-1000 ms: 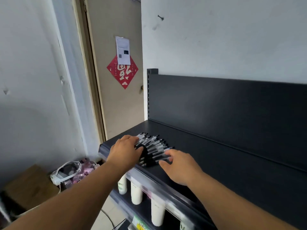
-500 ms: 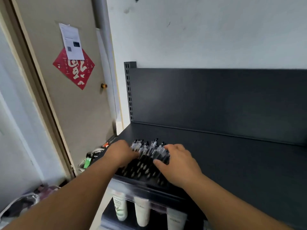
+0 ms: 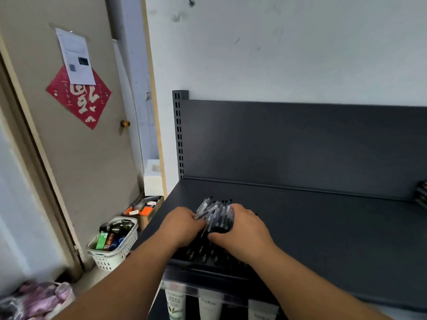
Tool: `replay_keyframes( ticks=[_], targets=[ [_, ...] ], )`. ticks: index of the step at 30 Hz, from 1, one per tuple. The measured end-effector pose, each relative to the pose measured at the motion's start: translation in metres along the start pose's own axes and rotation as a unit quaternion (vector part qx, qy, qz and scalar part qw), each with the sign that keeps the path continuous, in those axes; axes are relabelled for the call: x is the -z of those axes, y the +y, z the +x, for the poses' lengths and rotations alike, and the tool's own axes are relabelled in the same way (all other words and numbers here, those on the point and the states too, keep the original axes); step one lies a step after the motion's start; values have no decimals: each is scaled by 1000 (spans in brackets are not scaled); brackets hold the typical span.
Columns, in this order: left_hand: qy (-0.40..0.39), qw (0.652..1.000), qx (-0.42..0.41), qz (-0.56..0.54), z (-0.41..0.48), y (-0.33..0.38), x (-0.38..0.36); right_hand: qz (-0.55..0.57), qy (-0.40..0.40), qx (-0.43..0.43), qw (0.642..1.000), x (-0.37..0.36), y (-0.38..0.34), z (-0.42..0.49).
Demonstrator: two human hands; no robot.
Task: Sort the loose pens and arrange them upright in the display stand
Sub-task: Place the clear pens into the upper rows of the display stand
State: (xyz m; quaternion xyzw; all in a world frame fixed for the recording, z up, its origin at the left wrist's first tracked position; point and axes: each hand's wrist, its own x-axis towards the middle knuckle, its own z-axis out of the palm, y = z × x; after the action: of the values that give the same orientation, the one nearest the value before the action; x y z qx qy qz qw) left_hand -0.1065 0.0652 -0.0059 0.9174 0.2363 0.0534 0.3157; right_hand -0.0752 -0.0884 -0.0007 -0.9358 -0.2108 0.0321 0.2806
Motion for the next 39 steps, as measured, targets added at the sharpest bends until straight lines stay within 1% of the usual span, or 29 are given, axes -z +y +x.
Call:
replay_keyframes(
  ticks=[5,12,19,23,28,34,39],
  targets=[
    [-8,999,4,-51,7,-7,-1,18,-8,-22,1000,1,-7,7],
    [-3,994,-6,-106,5,-10,-2,107,-14,-51,993,2,-13,11],
    [1,992,-4,-126,4,-11,-1,76,-2,-55,996,7,-13,11],
    [-5,991,-10,-130,3,-9,-3,40,-14,-56,998,3,-15,18],
    [4,988,-14,-152,-1,-10,-3,53,-20,-69,996,3,-13,21],
    [26,984,-12,-175,-1,-10,-2,80,-20,-56,995,4,-1,18],
    [39,986,-6,-165,1,-10,1,160,-2,-57,985,12,3,11]
  ],
)
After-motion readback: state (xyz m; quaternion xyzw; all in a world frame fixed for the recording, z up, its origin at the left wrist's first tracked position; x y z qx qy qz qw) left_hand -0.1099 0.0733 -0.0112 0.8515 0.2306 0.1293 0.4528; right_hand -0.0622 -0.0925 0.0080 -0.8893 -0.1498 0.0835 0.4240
